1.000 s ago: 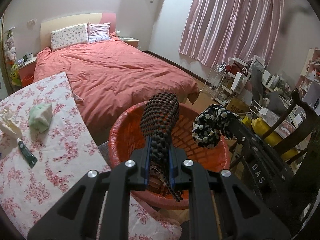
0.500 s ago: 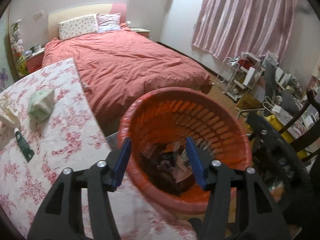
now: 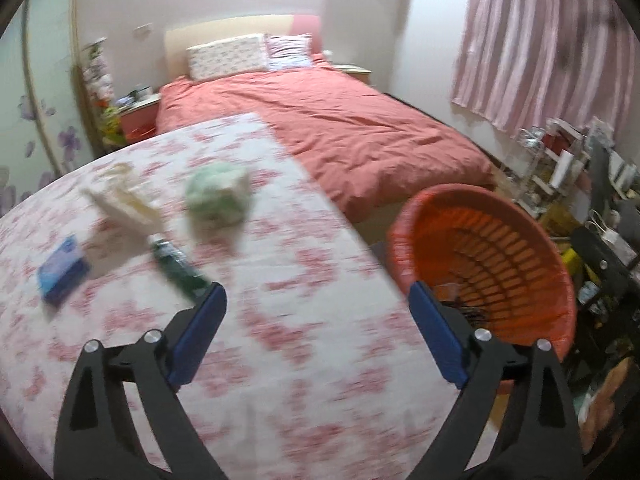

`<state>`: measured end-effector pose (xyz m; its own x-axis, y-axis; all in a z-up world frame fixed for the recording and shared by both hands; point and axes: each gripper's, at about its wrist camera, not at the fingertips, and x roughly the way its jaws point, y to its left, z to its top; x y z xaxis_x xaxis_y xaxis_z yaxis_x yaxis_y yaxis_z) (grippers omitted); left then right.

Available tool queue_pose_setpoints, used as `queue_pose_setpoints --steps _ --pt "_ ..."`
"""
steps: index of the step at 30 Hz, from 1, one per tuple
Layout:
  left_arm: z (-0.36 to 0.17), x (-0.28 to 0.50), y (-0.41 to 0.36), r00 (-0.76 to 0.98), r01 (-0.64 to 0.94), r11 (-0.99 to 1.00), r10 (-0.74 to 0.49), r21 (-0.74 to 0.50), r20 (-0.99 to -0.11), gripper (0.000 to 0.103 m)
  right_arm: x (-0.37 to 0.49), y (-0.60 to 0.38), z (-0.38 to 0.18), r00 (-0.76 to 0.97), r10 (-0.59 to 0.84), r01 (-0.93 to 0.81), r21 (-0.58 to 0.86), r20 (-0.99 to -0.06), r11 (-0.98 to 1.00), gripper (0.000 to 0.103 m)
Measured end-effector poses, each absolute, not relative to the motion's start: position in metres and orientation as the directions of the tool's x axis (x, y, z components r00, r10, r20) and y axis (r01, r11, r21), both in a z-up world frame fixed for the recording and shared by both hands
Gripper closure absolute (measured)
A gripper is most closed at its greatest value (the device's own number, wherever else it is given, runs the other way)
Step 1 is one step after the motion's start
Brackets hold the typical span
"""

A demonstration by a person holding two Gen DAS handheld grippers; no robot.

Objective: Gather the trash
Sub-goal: 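Move both tools back over the remaining items on the bed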

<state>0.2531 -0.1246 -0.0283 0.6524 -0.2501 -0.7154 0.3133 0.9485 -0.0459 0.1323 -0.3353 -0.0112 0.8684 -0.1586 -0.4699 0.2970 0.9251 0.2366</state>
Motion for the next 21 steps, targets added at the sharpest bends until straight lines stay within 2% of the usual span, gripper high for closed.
queue_pose_setpoints --steps 9,15,21 --pt "-0.022 0.265 -0.032 0.694 0.13 0.992 -0.085 0.008 -0.715 0.004 0.158 -0.265 -0.004 0.869 -0.003 0.117 0.201 -0.494 0.973 0.059" --pt "-0.022 0.271 0.026 0.692 0.027 0.999 0.003 0.03 -0.721 0.004 0.183 -0.22 -0.007 0.835 0.115 -0.007 0.199 -0.538 0.98 0.059" --pt "-0.019 0.273 0.073 0.71 -0.004 1.0 0.01 0.01 -0.704 0.004 0.215 -0.177 -0.017 0.775 0.216 -0.101 0.222 -0.594 0.97 0.059"
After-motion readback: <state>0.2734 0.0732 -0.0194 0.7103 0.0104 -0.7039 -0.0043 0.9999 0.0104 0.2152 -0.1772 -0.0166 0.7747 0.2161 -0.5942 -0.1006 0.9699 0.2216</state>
